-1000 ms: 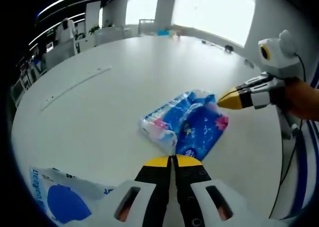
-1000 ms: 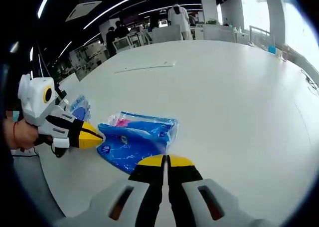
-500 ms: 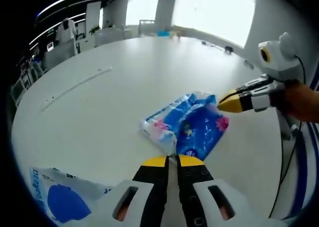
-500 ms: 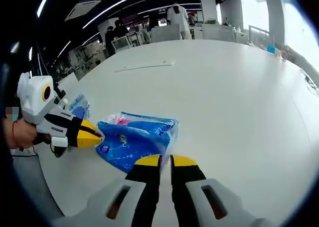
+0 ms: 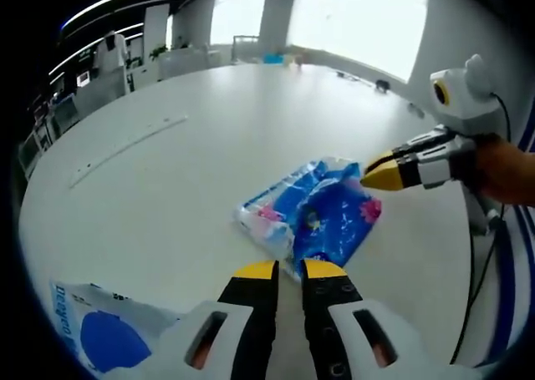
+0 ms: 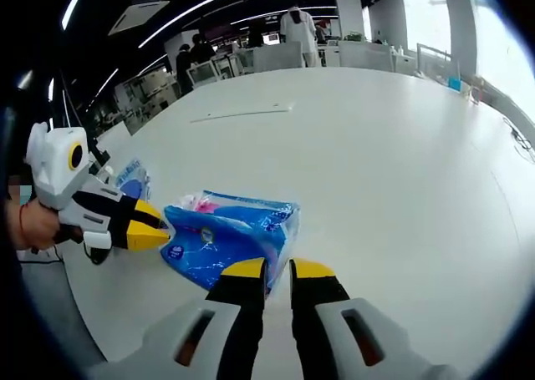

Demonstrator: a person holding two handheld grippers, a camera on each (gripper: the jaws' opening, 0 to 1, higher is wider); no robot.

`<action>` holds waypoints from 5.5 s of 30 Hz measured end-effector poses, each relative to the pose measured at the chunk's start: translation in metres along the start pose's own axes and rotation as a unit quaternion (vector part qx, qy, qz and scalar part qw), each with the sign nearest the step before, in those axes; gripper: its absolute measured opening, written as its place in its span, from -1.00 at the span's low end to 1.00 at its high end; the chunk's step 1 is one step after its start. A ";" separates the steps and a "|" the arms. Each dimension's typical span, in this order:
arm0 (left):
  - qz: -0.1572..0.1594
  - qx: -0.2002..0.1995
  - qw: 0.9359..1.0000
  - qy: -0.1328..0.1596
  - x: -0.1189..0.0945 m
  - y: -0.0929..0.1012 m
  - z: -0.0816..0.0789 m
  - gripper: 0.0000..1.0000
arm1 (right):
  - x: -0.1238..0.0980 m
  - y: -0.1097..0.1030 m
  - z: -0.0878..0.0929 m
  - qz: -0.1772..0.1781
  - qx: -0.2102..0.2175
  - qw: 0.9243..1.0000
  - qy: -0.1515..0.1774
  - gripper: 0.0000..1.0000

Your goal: Arrange the tabletop items into an orderly group along one side of the table until the central work area is clear of visible clutter.

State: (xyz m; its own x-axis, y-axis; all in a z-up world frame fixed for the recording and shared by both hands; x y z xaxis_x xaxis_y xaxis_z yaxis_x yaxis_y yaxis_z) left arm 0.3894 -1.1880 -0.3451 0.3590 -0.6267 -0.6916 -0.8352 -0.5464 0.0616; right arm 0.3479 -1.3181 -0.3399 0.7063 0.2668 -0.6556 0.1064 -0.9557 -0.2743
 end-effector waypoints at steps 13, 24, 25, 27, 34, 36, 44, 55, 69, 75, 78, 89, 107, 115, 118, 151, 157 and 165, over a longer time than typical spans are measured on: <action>-0.002 0.000 1.000 0.004 -0.004 -0.002 -0.003 -0.86 | -0.001 -0.002 -0.001 0.001 0.000 1.000 0.001 -0.75; -0.002 0.003 1.000 0.011 -0.008 -0.003 -0.008 -0.82 | -0.004 -0.003 -0.004 0.004 -0.003 1.000 0.003 -0.72; -0.002 0.003 1.000 0.011 -0.008 -0.004 -0.008 -0.82 | -0.004 -0.002 -0.005 0.004 -0.003 1.000 0.003 -0.72; -0.001 0.002 1.000 0.012 -0.009 -0.004 -0.009 -0.81 | -0.004 -0.003 -0.005 0.004 -0.002 1.000 0.004 -0.71; -0.001 0.004 1.000 0.016 -0.011 -0.005 -0.013 -0.79 | -0.006 -0.002 -0.007 0.007 -0.002 1.000 0.007 -0.67; -0.001 0.005 1.000 0.018 -0.012 -0.005 -0.015 -0.79 | -0.007 -0.002 -0.007 0.008 -0.003 1.000 0.006 -0.68; -0.003 0.005 1.000 0.020 -0.014 -0.004 -0.015 -0.78 | -0.010 -0.005 -0.010 0.008 -0.005 1.000 0.010 -0.67; -0.006 0.004 1.000 0.024 -0.019 -0.007 -0.018 -0.76 | -0.012 -0.006 -0.011 0.010 -0.007 1.000 0.012 -0.65; -0.008 0.004 0.999 0.031 -0.026 -0.007 -0.021 -0.76 | -0.015 -0.011 -0.015 0.013 -0.012 1.000 0.015 -0.63; -0.010 0.005 0.999 0.035 -0.030 -0.008 -0.022 -0.76 | -0.017 -0.013 -0.018 0.014 -0.014 1.000 0.020 -0.63; -0.011 0.005 0.999 0.037 -0.033 -0.009 -0.023 -0.76 | -0.018 -0.014 -0.019 0.015 -0.015 1.000 0.022 -0.63; -0.012 0.006 0.999 0.045 -0.041 -0.012 -0.025 -0.70 | -0.021 -0.021 -0.020 0.014 -0.019 0.999 0.024 -0.63; -0.020 0.010 0.998 0.051 -0.054 -0.019 -0.025 -0.50 | -0.023 -0.032 -0.022 0.009 -0.023 0.999 0.027 -0.62; -0.020 0.011 0.998 0.053 -0.058 -0.021 -0.027 -0.46 | -0.023 -0.034 -0.024 0.008 -0.025 0.999 0.027 -0.61; -0.021 0.013 0.998 0.055 -0.059 -0.022 -0.028 -0.44 | -0.024 -0.035 -0.025 0.007 -0.026 0.999 0.027 -0.61; -0.030 0.018 0.998 0.057 -0.080 -0.038 -0.023 -0.20 | -0.021 -0.060 -0.033 -0.008 -0.041 0.999 0.033 -0.43; -0.030 0.016 0.998 0.056 -0.084 -0.041 -0.020 -0.16 | -0.018 -0.069 -0.034 -0.017 -0.049 0.998 0.031 -0.33; -0.035 0.015 0.997 0.060 -0.091 -0.047 -0.020 -0.12 | -0.015 -0.082 -0.040 -0.028 -0.054 0.997 0.039 -0.23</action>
State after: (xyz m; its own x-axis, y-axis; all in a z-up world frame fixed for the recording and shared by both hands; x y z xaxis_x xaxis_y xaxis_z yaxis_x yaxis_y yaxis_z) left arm 0.4043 -1.1160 -0.2710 0.4624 -0.6505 -0.6026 -0.8179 -0.5754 -0.0065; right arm 0.3567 -1.2483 -0.2792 0.7494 0.3144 -0.5828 0.2193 -0.9483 -0.2296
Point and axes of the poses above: the point that each gripper's makers call its tool centre point, and the gripper's own axes: x roughly forward along the fingers, y roughly to its right, z roughly out of its underside, the point moved 1 cm from there along -x, roughly backward along the fingers, and after that the axes turned 8 degrees about -z, right-handed, at the moved point
